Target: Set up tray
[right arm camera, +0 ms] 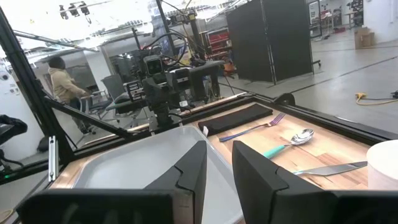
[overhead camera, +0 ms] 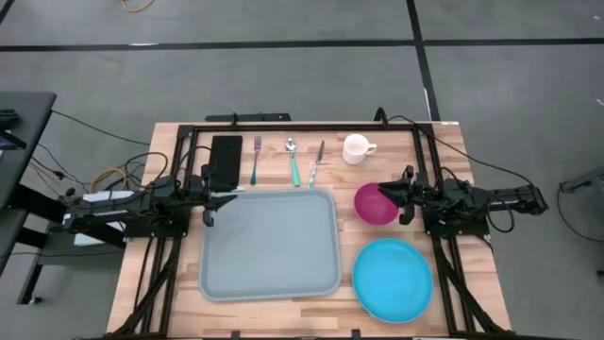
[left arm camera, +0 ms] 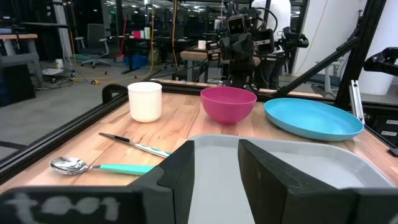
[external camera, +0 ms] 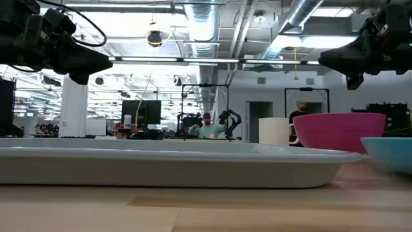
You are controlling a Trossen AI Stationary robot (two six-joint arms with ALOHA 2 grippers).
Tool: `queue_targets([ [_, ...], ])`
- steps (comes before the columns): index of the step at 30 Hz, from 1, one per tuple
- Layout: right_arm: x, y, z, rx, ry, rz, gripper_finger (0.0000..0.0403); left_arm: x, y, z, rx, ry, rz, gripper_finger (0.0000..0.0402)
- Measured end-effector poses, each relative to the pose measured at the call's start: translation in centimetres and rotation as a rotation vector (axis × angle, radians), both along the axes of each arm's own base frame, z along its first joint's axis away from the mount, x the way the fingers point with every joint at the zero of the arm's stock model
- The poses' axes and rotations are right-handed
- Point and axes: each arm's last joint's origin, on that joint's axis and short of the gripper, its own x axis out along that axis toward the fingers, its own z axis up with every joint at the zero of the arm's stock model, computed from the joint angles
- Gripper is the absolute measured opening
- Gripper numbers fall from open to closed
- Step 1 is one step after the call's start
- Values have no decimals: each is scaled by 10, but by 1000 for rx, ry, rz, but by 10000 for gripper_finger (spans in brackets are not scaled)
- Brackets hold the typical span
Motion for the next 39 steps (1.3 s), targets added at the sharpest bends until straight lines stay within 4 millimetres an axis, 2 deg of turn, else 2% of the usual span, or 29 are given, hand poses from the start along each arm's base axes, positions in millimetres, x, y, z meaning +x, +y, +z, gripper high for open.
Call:
queue_targets([
  [16, 0, 0, 1, 8, -8, -1, 70, 0, 0, 0, 0, 0, 0, 112],
  [18, 0, 0, 4, 112, -67, 0, 70, 0, 0, 0, 0, 0, 0, 112],
  [23, -2, -2, 15, 501, -270, -6, 70, 0, 0, 0, 0, 1, 0, 112],
  [28, -5, -9, 21, 638, -422, -158, 70, 0, 0, 0, 0, 1, 0, 112],
  [33, -6, -10, 40, 532, -383, -92, 70, 0, 0, 0, 0, 0, 0, 112],
  [37, 8, -10, 51, 525, -217, -147, 70, 0, 0, 0, 0, 0, 0, 112],
  [39, 19, -11, 65, 493, -150, -171, 70, 0, 0, 0, 0, 1, 0, 112],
])
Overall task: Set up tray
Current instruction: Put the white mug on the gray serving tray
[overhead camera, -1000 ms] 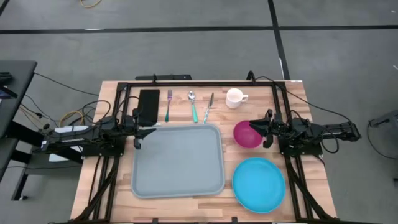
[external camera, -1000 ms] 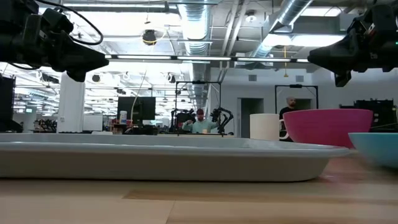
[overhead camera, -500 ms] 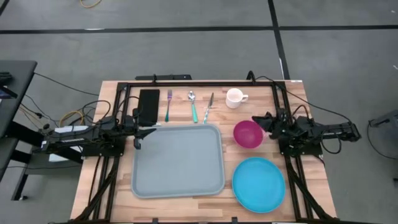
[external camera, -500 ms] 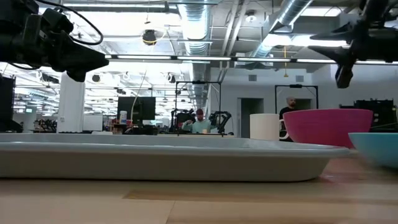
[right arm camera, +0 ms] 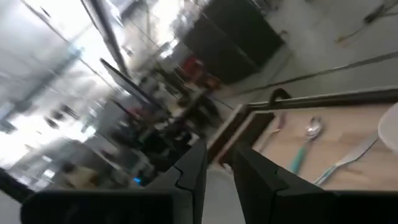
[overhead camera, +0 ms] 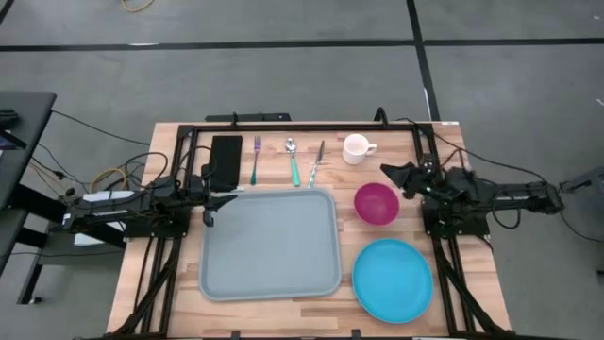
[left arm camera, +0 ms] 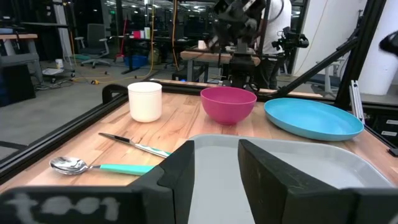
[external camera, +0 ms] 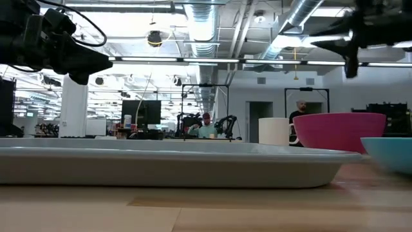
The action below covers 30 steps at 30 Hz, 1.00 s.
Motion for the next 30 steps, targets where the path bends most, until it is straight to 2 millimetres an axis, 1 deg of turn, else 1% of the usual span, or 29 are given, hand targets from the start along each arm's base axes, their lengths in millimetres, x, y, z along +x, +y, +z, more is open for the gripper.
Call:
queue_targets([
  [3, 27, -2, 20, -76, 161, -15, 70, 0, 0, 0, 0, 0, 0, 112],
  [7, 69, -16, 43, -169, 477, -131, 70, 0, 0, 0, 0, 0, 0, 112],
  [10, 99, -35, 55, -183, 730, -204, 70, 0, 0, 0, 0, 0, 0, 112],
  [13, 125, -58, 65, -142, 962, -229, 70, 0, 0, 0, 0, 0, 0, 112],
  [15, 142, -75, 72, -114, 1095, -204, 71, 0, 0, 0, 0, 0, 0, 112],
  [17, 155, -91, 75, -83, 1229, -163, 76, 0, 0, 0, 0, 0, 0, 112],
  [20, 174, -113, 72, -44, 1389, -106, 90, 0, 0, 0, 0, 0, 0, 112],
  [23, 189, -129, 61, 7, 1501, -29, 108, 0, 0, 0, 0, 0, 0, 112],
  [26, 199, -139, 44, 44, 1557, 42, 132, 0, 0, 0, 0, 0, 0, 112],
  [30, 207, -146, 24, 70, 1613, 65, 167, 0, 0, 0, 0, 0, 0, 112],
])
